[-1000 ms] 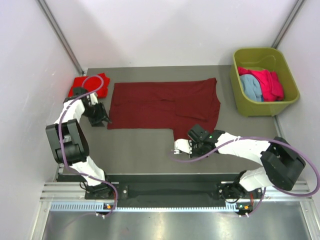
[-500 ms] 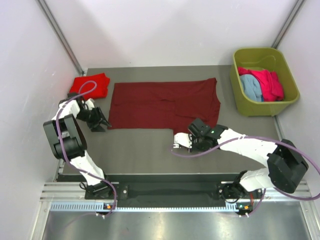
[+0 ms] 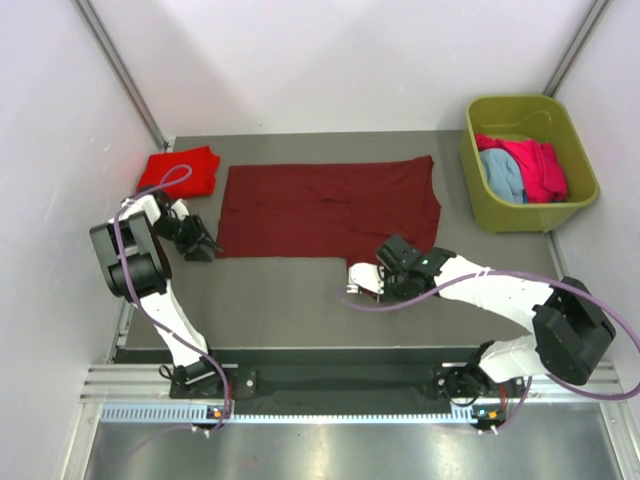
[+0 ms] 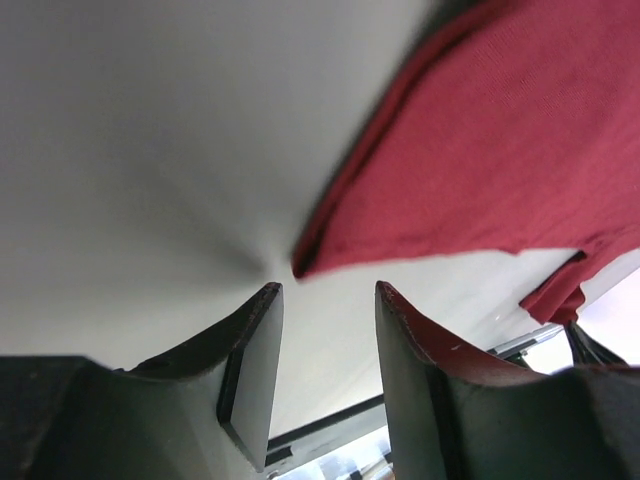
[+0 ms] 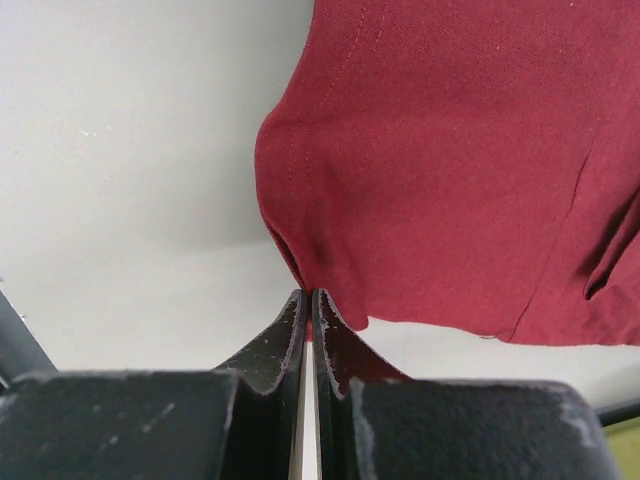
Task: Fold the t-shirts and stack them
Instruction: Fold the tshirt
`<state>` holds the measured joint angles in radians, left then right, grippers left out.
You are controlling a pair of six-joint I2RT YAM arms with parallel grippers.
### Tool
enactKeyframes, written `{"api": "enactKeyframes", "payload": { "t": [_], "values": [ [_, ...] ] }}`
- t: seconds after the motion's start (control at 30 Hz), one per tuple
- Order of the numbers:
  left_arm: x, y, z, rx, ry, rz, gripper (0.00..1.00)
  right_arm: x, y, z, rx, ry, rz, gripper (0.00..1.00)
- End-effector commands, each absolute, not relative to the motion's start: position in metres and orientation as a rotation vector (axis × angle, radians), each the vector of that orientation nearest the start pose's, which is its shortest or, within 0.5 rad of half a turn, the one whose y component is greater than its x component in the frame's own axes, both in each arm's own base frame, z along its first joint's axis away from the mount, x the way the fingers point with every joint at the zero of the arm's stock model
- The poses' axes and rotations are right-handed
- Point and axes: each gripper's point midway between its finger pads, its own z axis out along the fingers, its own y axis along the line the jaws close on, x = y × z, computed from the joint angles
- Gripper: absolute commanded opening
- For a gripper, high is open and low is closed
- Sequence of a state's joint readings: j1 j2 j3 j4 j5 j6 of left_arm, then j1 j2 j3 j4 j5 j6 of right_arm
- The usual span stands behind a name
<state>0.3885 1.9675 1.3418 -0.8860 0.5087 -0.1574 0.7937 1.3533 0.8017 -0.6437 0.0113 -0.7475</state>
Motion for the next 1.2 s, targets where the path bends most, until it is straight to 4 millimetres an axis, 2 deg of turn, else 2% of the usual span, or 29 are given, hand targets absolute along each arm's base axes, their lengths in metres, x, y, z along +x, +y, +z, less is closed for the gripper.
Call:
{"api": "enactKeyframes", "payload": {
  "t": [0.0,0.2,0.37,0.53,0.67,0.83,1.0,1.17],
  "values": [
    [0.357,0.046,0.036,-0.771,2.79,-0.762,0.47,0.223,0.177,0.065,-1.856,1.975,-0.008,0.0],
    [0.362,0.045,0.024,-0.798,2.795,-0.786,0.45,0.228,0.176,0.065,-1.839,1.985,-0.015,0.0],
    [0.363,0.042,0.016,-0.798,2.809,-0.795,0.36,0.233,0.177,0.067,-1.826,1.985,-0.023,0.0],
    [0.362,0.037,0.02,-0.781,2.796,-0.842,0.0,0.246,0.173,0.072,-1.735,2.034,-0.025,0.0],
    [0.355,0.036,0.033,-0.758,2.79,-0.843,0.0,0.261,0.165,0.083,-1.639,2.064,-0.04,0.0],
    [0.345,0.032,0.062,-0.689,2.758,-0.833,0.0,0.278,0.15,0.098,-1.503,2.105,-0.053,0.0],
    [0.345,0.033,0.091,-0.629,2.698,-0.799,0.0,0.29,0.139,0.113,-1.406,2.111,-0.06,0.0],
    [0.345,0.034,0.101,-0.598,2.687,-0.789,0.0,0.304,0.131,0.129,-1.314,2.107,-0.07,0.0]
  ]
}}
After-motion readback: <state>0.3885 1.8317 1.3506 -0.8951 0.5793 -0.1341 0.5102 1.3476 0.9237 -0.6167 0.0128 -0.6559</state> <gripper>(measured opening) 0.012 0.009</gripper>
